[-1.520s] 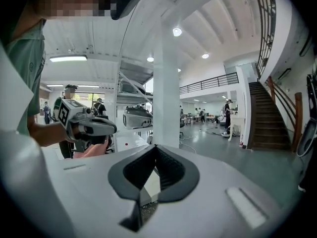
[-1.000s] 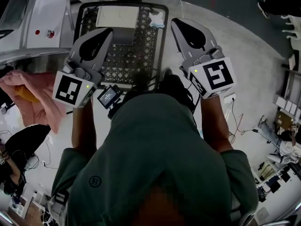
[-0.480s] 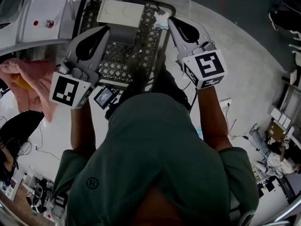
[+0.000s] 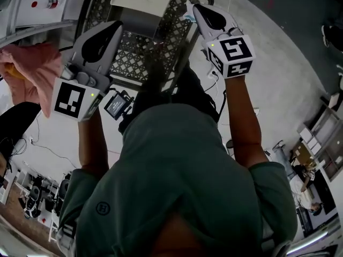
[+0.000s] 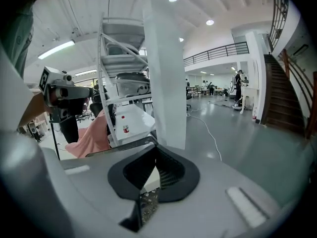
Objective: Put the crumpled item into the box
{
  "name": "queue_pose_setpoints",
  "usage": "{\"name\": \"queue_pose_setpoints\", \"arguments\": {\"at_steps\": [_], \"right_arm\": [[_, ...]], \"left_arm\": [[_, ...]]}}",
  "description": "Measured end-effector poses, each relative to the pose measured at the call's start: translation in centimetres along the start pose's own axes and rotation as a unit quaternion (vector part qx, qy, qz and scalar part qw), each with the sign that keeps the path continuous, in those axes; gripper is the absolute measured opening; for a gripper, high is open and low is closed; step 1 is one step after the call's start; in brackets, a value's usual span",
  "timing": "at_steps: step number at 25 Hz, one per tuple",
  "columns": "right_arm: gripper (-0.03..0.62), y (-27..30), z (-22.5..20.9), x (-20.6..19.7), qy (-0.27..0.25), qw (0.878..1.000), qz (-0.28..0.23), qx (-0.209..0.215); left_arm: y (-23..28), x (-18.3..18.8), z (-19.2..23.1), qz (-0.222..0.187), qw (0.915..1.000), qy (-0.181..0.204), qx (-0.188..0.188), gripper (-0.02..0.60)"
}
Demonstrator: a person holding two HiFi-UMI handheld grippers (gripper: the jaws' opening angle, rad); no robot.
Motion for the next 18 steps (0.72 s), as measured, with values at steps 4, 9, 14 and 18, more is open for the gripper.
{"name": "queue_pose_setpoints", "arguments": {"at_steps": [4, 9, 14, 18], "right_arm": [[0.006, 2.8, -1.2, -1.9, 0.009, 1.0, 0.022, 0.008], [0.009, 6.0, -2.8, -5.0, 0.015, 0.998, 0.054, 0.014], [0.032, 8.7, -4.2, -8.4, 0.026, 0.996, 0.087, 0.013], [0.074, 10.5, -5.4, -10.9, 0.036, 0.993, 0.114, 0.008]], "left_arm": [[0.9, -1.6, 1.2, 0.014, 0.9998, -0.014, 0.005, 0.003], [2.1, -3.4, 2.3, 0.027, 0.9991, -0.031, 0.008, 0.003], [2.8, -5.1, 3.1, 0.041, 0.9982, -0.043, 0.01, 0.003], [3.3, -6.1, 3.7, 0.051, 0.9973, -0.051, 0.011, 0.003]]}}
Point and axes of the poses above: the fingertips, and each gripper's own axes: y forward along the fingers, z to its left, x out of its top, the point moved 5 cm from there along -y, backward along the fingers, and after that the axes turned 2 degrees about x, right-handed, at the moved point
